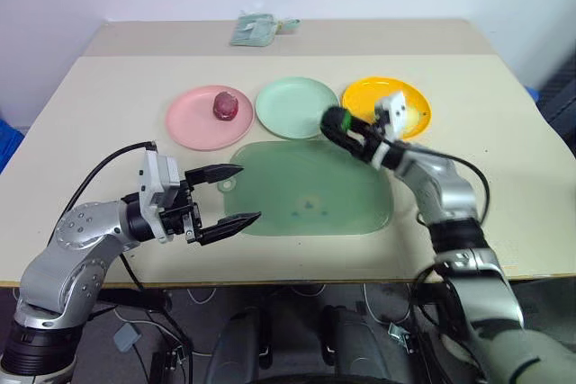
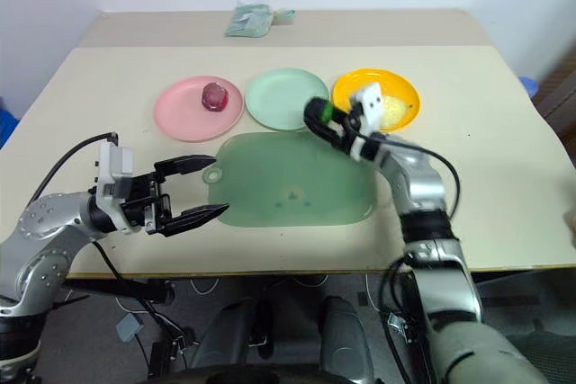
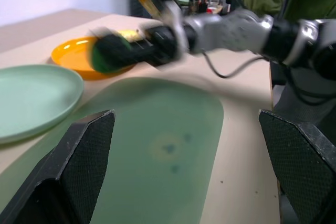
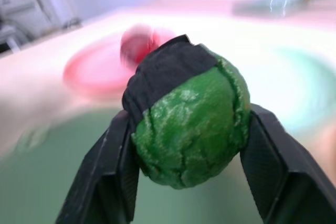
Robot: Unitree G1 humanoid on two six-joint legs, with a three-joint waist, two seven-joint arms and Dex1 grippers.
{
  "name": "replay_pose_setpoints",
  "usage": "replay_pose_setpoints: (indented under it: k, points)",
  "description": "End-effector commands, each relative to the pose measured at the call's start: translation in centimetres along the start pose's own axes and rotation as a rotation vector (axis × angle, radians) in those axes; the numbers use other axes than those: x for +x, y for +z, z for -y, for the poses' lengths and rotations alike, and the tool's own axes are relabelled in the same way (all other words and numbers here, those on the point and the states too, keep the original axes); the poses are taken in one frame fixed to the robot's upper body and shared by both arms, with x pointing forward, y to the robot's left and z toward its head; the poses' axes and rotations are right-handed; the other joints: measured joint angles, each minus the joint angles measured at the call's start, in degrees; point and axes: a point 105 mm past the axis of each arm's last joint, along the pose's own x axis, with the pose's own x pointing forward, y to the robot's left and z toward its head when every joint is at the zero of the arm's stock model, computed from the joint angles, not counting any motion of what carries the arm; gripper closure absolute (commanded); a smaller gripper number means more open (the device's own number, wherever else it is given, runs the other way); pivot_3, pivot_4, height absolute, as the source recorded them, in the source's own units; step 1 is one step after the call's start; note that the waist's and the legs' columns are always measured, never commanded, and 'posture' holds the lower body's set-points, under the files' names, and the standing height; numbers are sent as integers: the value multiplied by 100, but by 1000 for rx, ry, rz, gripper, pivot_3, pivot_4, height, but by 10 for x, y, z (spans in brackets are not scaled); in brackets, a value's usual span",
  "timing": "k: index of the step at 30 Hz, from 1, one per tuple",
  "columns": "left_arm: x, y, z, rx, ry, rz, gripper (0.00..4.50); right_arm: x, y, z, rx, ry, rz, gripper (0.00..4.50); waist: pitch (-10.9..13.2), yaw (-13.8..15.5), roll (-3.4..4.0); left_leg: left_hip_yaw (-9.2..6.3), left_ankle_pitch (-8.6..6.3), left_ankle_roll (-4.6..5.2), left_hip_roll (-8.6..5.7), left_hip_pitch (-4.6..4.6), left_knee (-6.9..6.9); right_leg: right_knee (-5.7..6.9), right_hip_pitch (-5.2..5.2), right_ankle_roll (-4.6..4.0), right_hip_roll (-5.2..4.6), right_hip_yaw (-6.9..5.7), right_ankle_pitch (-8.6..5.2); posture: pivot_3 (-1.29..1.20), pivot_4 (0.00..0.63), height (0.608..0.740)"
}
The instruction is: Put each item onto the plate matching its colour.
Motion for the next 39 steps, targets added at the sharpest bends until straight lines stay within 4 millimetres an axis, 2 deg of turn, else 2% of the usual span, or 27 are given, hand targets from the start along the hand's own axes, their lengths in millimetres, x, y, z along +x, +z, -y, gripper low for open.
replay_pose_setpoints:
  k: [1,6,11,15,20,24,27,30,34,39]
  points:
    - [0,11,2,43,9,28,0,30,1,10,-51,-106,6,2163,0,6,-1,0,1,-2,-1,0,0,0,0,-3,0,0,-2,0,150,740]
    - [-3,8,-4,74,102,-2,0,54,2,14,-77,-205,-29,2163,0,6,0,0,22,-37,-3,-2,-4,-1,0,-5,-1,0,-3,0,150,740]
    - [-11,7,-7,106,250,-18,0,59,-7,15,-98,-251,-91,37,0,-43,0,1,22,-39,-1,-1,-9,-1,-1,0,-2,0,0,0,150,740]
    - [-14,4,-13,121,382,-31,0,56,-2,21,-111,-266,-69,37,0,-82,0,-2,24,-42,-1,-1,-11,0,-2,-2,-3,0,-1,0,150,740]
    - [-17,2,-34,117,554,7,0,42,18,21,-128,-136,32,37,0,-88,0,-4,24,-41,-2,-1,-11,0,-1,11,-2,-1,7,0,150,740]
    - [-17,-5,-38,103,552,-2,0,6,34,14,-181,7,113,37,0,-61,0,-8,21,-35,-2,-1,-13,0,4,14,-2,-4,6,0,150,740]
    - [-15,-9,-44,86,571,0,0,-45,34,2,-217,45,71,37,-1,68,-1,-8,3,-6,-1,-2,-13,0,3,17,-6,-6,4,0,150,740]
    - [-10,-11,-45,78,558,7,0,-91,28,-3,-226,-5,-19,37,0,63,1,-4,0,-2,-5,-4,-8,-2,2,21,-15,-5,2,0,150,740]
    - [-8,-16,-47,83,544,-2,0,-151,26,1,-221,-150,-110,37,-4,59,4,-2,-4,-2,-1,3,-5,-2,2,1,-16,-3,-9,0,150,740]
    - [-15,-19,-51,81,542,-8,0,-198,25,-6,-231,-233,-208,37,-4,73,5,-4,-5,-1,4,2,-7,-5,-1,-7,-12,-3,-14,0,150,740]
